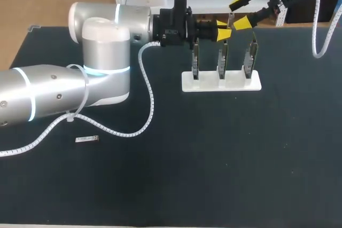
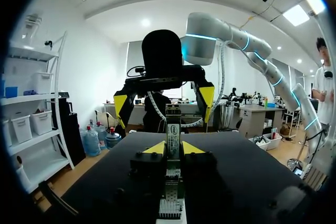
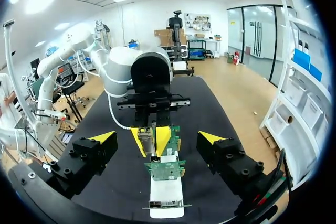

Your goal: Pick up the optical module with the left hand, and insert it into the network port with the right hand.

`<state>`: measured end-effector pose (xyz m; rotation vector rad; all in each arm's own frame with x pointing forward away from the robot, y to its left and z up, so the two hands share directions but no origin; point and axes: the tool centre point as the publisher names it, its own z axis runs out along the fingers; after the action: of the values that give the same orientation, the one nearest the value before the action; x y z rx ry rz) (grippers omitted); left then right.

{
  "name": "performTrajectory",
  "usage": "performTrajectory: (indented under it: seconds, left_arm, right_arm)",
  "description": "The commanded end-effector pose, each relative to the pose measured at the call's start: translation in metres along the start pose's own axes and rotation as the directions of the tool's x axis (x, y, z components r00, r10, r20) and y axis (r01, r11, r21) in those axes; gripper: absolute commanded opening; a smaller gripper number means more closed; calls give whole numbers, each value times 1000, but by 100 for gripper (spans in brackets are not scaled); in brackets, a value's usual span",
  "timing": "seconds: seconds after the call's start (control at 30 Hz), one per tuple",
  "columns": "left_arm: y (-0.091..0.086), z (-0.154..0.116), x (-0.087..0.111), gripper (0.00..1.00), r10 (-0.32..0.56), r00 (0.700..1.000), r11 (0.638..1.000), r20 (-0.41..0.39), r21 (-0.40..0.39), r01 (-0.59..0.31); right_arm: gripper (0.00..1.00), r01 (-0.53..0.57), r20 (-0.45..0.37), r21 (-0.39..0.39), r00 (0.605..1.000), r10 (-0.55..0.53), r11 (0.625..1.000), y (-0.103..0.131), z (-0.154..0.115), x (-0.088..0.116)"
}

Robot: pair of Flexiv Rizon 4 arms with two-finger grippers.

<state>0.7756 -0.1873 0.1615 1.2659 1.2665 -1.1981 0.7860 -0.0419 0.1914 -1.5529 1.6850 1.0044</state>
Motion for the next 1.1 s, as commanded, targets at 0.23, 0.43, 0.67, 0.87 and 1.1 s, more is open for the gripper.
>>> performTrajectory:
  seconds: [0.23, 0.43, 0.67, 0.87, 1.1]
  left_arm:
    - [1, 1, 0, 0, 0, 1000, 1000, -1, 1, 0]
    - [1, 1, 0, 0, 0, 1000, 1000, -1, 1, 0]
    - [1, 1, 0, 0, 0, 1000, 1000, -1, 1, 0]
    - [1, 1, 0, 0, 0, 1000, 1000, -1, 1, 0]
    - [1, 1, 0, 0, 0, 1000, 1000, -1, 1, 0]
  right_arm:
    - [100, 4, 1, -5, 1000, -3, 1000, 7, 5, -2]
    - [100, 6, 3, -4, 1000, -6, 1000, 8, 6, -3]
    - [100, 5, -2, 14, 1000, -5, 1000, 7, 6, -5]
    - [100, 0, -4, 20, 1000, 1, 1000, 8, 6, -5]
    - [100, 0, -3, 26, 1000, 0, 1000, 10, 7, -6]
